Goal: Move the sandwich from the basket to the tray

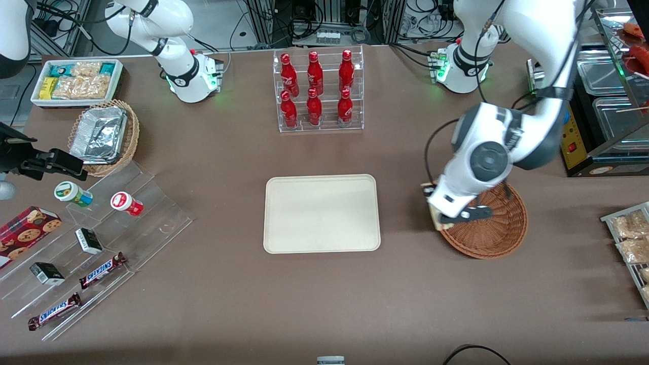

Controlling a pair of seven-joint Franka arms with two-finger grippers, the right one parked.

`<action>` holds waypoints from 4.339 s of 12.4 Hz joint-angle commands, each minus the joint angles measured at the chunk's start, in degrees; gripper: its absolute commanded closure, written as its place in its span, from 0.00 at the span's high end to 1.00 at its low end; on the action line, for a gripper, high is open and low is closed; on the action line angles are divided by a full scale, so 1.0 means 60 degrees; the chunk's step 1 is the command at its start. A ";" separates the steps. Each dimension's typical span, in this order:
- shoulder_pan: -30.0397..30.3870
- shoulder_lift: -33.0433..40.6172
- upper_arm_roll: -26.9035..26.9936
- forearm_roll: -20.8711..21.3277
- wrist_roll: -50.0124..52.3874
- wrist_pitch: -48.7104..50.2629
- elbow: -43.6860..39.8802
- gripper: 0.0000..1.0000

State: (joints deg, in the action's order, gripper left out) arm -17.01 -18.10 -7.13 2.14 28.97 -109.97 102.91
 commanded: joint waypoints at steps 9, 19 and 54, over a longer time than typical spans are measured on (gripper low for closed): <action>-0.2598 -0.3528 -0.0145 -0.0034 0.0605 0.0120 -0.3555 0.00; -0.2995 -0.4761 -0.0145 0.0039 0.1265 -0.0275 -0.4584 0.00; 0.2453 0.0114 -0.0042 -0.0312 -0.3333 0.4278 -0.4452 1.00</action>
State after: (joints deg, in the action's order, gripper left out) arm -3.95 -20.61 -6.89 0.67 10.95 -86.07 74.55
